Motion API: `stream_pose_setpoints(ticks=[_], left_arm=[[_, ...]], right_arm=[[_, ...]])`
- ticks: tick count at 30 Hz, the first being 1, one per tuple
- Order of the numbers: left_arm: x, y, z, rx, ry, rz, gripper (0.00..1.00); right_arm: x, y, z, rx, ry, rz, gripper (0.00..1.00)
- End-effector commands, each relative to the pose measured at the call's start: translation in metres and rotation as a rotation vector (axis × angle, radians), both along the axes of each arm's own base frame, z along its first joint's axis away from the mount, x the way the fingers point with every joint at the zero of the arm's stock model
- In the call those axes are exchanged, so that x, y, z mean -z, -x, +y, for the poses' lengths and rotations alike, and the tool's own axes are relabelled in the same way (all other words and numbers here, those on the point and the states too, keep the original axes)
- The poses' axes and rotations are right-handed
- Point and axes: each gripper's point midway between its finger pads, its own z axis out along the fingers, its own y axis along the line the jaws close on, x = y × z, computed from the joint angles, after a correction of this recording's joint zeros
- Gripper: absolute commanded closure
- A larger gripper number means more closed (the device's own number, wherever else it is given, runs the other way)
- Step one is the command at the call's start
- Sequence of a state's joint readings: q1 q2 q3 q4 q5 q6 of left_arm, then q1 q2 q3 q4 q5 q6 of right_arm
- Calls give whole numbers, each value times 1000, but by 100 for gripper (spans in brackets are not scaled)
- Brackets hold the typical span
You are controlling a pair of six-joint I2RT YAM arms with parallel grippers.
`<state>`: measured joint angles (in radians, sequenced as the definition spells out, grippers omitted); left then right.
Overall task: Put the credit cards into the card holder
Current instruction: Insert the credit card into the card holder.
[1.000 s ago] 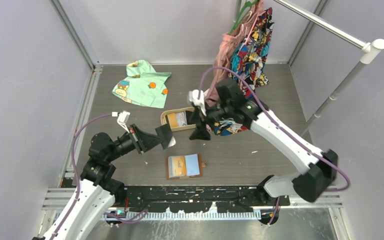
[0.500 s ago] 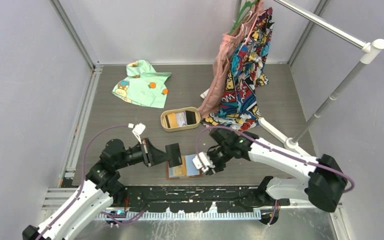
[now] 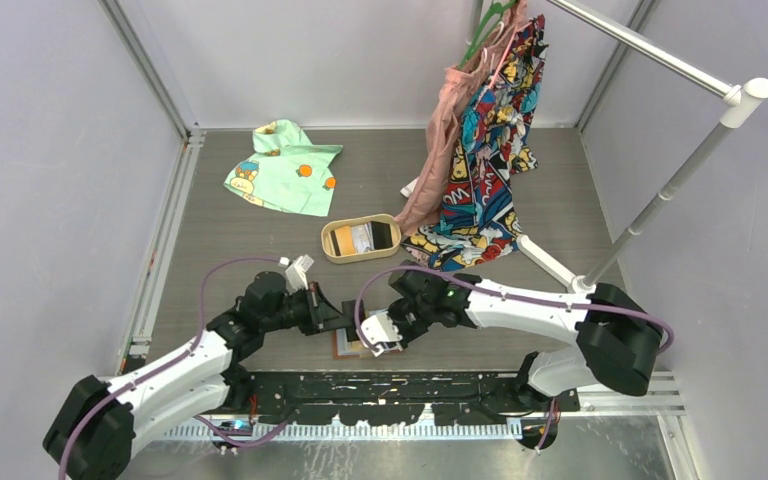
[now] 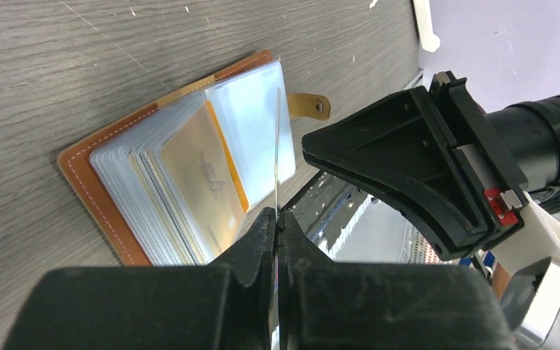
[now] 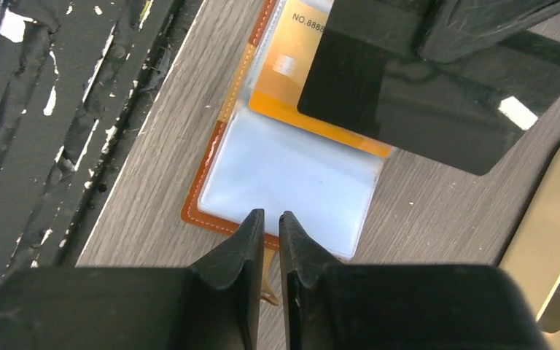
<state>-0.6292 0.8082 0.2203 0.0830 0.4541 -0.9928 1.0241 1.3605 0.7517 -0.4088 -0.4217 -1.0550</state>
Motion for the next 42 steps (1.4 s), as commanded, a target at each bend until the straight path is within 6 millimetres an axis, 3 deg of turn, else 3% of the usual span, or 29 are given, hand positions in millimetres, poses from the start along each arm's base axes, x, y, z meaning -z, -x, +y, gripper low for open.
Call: stream_pose_setpoints(ticks=[1,7,9,12,19,25,31,37,42], left_arm=[[-29,-18,-13,-4,66,-91,100],[-35,-23,-7,-47,50,-119,100],[-38,-23,-6,-41,34,-121,100],[-44,-23,-4,-23,-1,-139,100],[-35,-19,14,-36,-123,-140,100],[-30,-12,36,-81,-194,-167,100],[-24,-10,40,-109,-188,-158,100],[-23,-9,44,-99,-226,-155,100],[-25,-6,37,-77,-188,-135,100]], right_arm=[[2,1,15,24,-26,17,80],[9,19,32,23,78,38,75],[16,15,32,29,112,7,75],[11,11,38,72,102,5,75],[21,-6,38,144,124,-10,75],[24,-19,53,255,83,0,79],[17,-27,70,356,35,38,79],[13,-21,84,396,9,125,79],[-3,-17,82,402,-2,262,79]])
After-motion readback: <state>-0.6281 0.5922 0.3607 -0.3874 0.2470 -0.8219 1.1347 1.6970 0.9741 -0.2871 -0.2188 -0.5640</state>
